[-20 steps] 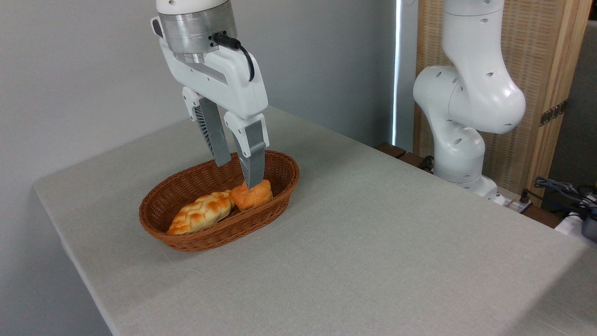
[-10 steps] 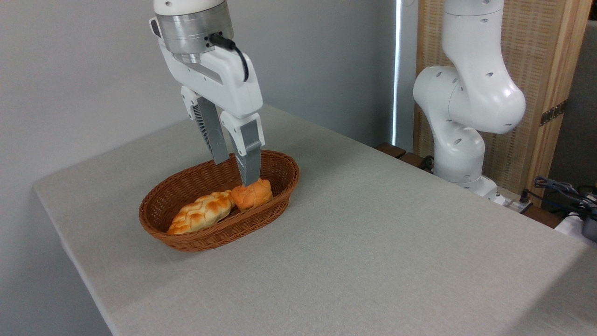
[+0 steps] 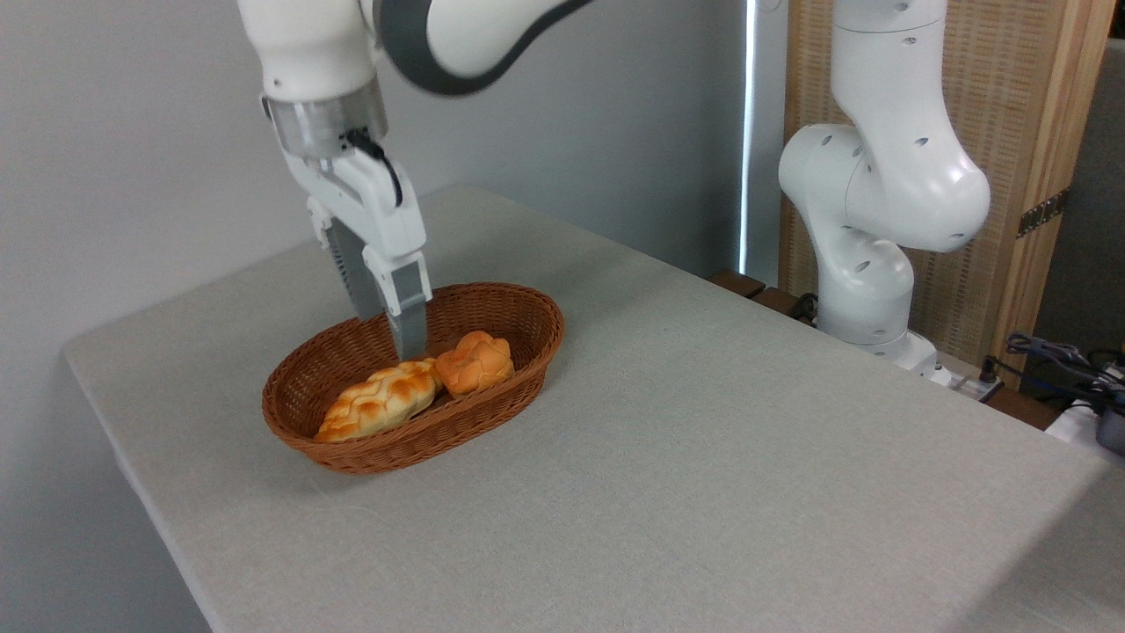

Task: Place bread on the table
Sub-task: 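Move the gripper over the braided loaf and lower it into the basket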

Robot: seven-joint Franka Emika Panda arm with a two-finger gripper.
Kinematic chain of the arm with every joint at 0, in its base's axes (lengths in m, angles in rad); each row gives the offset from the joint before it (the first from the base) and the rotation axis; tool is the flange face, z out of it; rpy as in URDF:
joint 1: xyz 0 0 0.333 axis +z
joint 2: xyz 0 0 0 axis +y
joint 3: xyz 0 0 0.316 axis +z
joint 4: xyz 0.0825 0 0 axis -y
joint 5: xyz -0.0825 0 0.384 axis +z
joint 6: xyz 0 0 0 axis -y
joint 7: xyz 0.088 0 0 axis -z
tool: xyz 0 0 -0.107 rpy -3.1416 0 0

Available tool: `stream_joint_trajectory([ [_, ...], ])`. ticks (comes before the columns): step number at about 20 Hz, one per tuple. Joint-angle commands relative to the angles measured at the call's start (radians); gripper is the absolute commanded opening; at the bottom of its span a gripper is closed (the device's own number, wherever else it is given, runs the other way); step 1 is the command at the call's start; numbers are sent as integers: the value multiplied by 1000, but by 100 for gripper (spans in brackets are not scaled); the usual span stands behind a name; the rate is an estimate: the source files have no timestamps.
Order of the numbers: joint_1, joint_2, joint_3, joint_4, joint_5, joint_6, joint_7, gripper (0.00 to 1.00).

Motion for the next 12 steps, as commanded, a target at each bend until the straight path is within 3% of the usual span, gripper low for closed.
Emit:
stream_joint_trajectory([
  [1, 7, -16, -69, -142, -11, 212, -148, 100],
  [6, 7, -7, -80, -204, 3, 290, -148, 100],
  [9, 4, 18, -80, -242, 3, 402, -150, 100],
  [12, 4, 24, -80, -259, 3, 427, -145, 100],
])
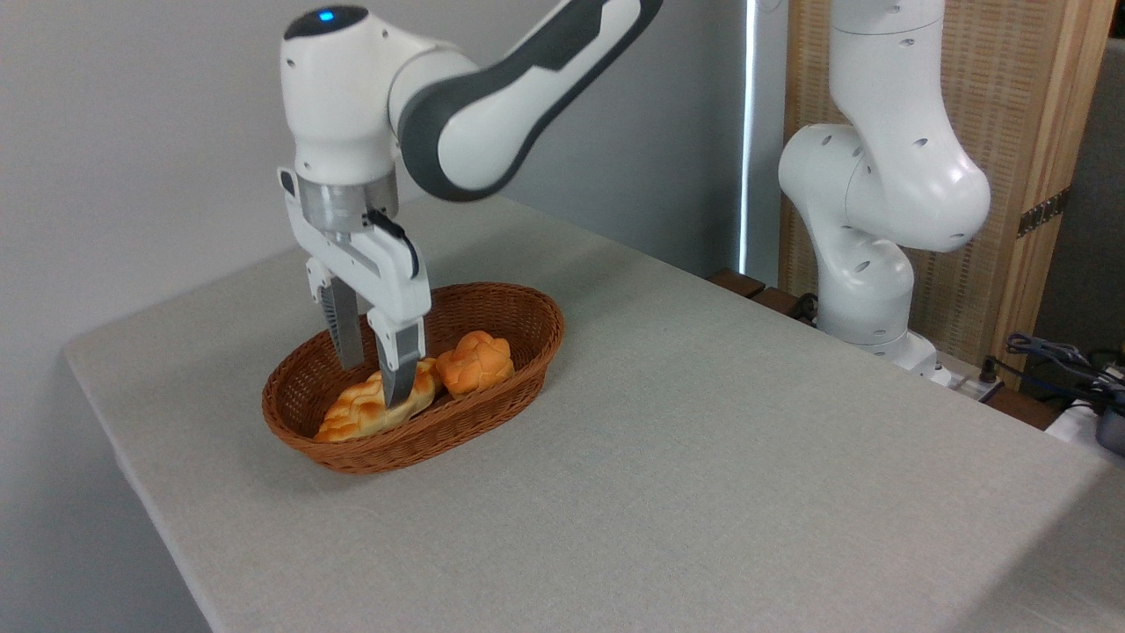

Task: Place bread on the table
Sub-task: 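Move the gripper over the braided loaf and lower it into the basket, then close the gripper on the braided loaf inside the basket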

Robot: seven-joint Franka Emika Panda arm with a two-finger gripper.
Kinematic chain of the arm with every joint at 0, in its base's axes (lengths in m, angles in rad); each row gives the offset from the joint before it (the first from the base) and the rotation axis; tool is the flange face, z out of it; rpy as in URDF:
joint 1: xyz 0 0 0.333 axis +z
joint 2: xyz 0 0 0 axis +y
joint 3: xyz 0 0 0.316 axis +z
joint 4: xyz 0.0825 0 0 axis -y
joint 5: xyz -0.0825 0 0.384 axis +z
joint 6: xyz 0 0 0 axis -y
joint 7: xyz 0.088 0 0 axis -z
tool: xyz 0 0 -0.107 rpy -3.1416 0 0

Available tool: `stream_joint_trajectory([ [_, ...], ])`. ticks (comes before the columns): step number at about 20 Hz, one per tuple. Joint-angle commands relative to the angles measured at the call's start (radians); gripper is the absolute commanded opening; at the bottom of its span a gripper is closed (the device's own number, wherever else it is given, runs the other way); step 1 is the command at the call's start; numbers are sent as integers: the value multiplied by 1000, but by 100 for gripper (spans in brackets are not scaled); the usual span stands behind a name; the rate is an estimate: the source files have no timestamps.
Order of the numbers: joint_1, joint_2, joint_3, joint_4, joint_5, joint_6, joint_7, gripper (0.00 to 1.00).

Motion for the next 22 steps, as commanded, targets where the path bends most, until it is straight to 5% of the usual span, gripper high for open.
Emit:
stream_joint_trajectory([
  [1, 1, 10, 1, -31, 4, 57, -1, 100],
  [6, -1, 30, -1, -48, 32, 113, -2, 96],
  [9, -1, 30, -1, -48, 32, 117, 4, 64],
  [13, -1, 30, -1, -48, 32, 116, 7, 48],
  [22, -1, 31, -1, -45, 32, 116, 7, 40],
])
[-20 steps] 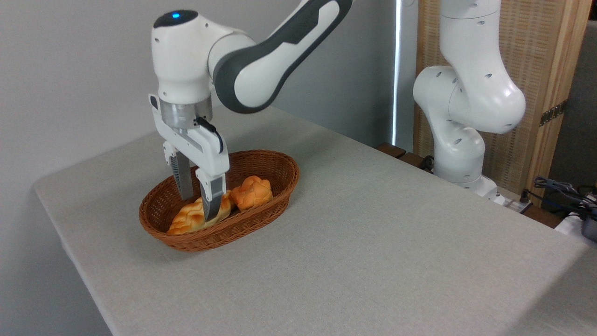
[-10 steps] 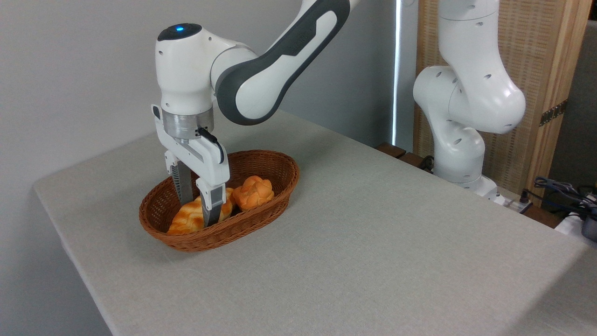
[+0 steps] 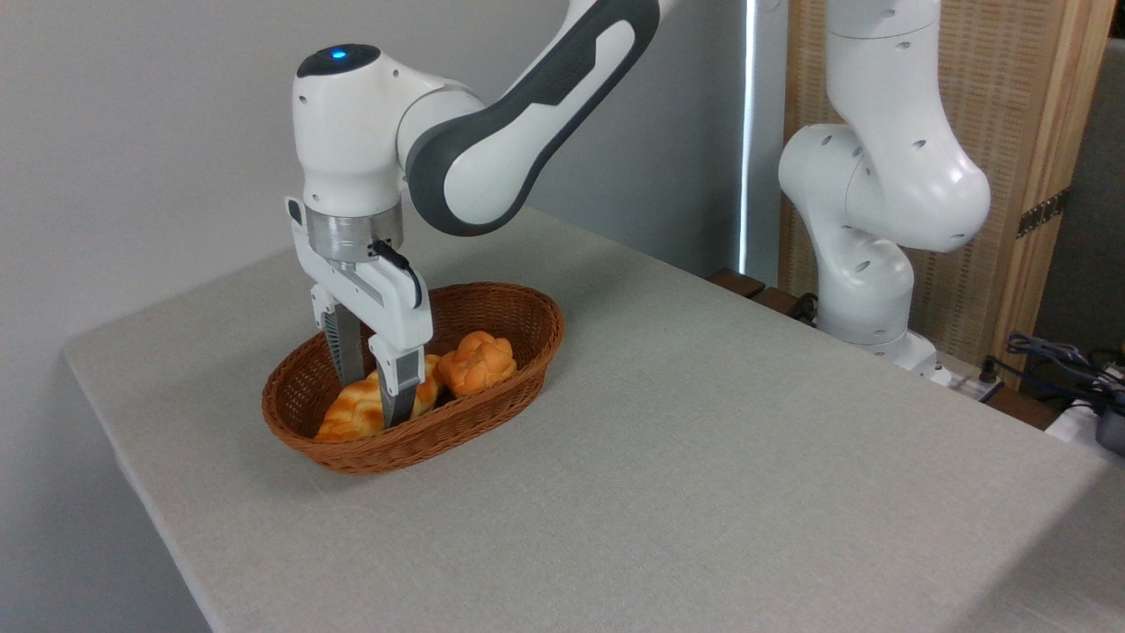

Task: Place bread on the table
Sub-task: 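Close the gripper on the braided loaf inside the basket, then lift the braided loaf out of the basket and carry it beside the basket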

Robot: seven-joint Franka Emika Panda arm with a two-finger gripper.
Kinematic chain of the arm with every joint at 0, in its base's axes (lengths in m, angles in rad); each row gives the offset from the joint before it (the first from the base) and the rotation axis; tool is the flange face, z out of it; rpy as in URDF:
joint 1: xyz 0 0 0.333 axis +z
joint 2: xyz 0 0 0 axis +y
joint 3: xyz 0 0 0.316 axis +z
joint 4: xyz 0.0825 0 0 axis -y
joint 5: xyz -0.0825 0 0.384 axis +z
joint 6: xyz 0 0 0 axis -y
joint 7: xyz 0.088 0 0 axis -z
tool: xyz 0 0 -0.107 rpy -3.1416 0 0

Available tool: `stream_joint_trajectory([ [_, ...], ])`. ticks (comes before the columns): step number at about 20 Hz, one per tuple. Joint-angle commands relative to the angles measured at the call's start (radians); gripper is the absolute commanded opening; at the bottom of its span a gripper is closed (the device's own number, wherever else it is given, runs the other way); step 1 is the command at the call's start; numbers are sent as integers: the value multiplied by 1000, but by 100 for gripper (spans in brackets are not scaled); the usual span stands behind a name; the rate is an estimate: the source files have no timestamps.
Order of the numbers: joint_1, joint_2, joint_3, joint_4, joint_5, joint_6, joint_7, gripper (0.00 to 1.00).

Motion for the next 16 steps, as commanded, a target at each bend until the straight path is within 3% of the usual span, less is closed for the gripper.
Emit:
stream_joint_trajectory([
  [1, -1, 1, -1, -8, 7, 33, 6, 39],
  [11, 0, -10, 1, 12, 4, 1, 9, 35],
  [16, 2, -13, 5, 168, -23, -293, 32, 35],
])
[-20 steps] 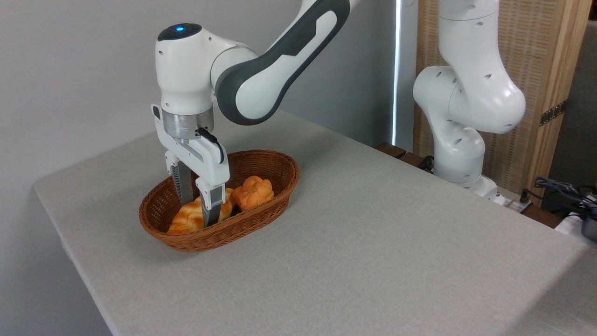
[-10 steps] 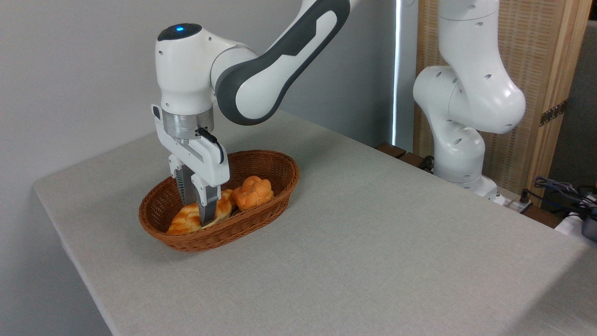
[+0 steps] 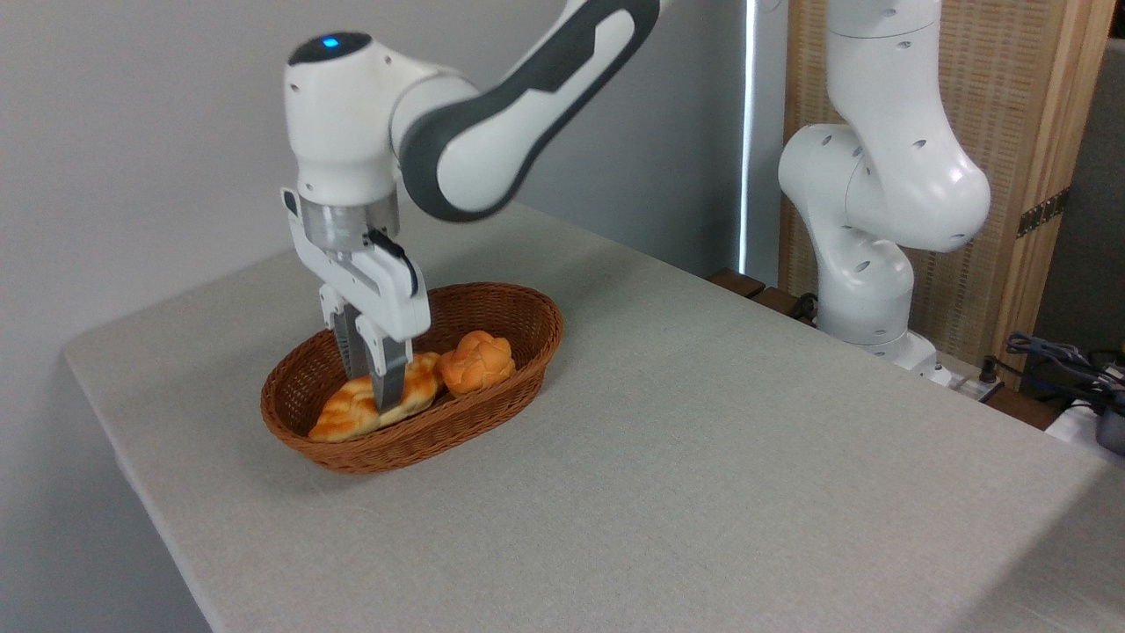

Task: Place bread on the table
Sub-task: 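Lift the braided loaf out of the basket and carry it beside the basket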

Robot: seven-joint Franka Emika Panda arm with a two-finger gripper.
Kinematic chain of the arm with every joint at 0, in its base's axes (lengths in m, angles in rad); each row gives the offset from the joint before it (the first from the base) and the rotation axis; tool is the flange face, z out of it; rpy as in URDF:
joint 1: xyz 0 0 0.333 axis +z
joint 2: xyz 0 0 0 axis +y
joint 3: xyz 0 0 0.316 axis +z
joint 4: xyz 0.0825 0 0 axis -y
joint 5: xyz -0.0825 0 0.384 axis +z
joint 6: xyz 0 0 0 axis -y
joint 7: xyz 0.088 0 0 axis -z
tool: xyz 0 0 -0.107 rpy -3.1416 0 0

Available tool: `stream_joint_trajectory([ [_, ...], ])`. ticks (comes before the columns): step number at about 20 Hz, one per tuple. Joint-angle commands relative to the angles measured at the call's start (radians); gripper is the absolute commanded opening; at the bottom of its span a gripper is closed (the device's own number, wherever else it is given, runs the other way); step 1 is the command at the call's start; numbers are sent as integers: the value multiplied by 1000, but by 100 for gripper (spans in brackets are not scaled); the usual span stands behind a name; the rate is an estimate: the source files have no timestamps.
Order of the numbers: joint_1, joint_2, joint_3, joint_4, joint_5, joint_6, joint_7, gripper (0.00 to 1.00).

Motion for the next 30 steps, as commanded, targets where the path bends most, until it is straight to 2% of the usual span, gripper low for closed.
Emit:
stream_joint_trajectory([
  [1, 1, -6, 10, 133, -35, -219, 38, 35],
  [3, 7, -8, 18, 167, -69, -267, 70, 35],
  [5, 7, -9, 74, 219, -98, -356, 119, 35],
  [9, 7, -9, 134, 281, -121, -434, 187, 35],
  [13, 12, -14, 179, 284, -97, -444, 245, 37],
  [15, 36, -20, 216, 281, -72, -444, 268, 37],
  [18, 67, -14, 233, 272, -55, -436, 349, 42],
  [21, 72, 0, 266, 263, -44, -413, 406, 44],
  [23, 75, 2, 277, 241, -14, -408, 423, 46],
  [25, 75, 12, 277, 224, 23, -395, 425, 53],
  [26, 75, 18, 277, 212, 43, -379, 423, 70],
  [27, 75, 23, 277, 198, 52, -358, 414, 91],
  [30, 75, 23, 277, 169, 55, -318, 414, 93],
])
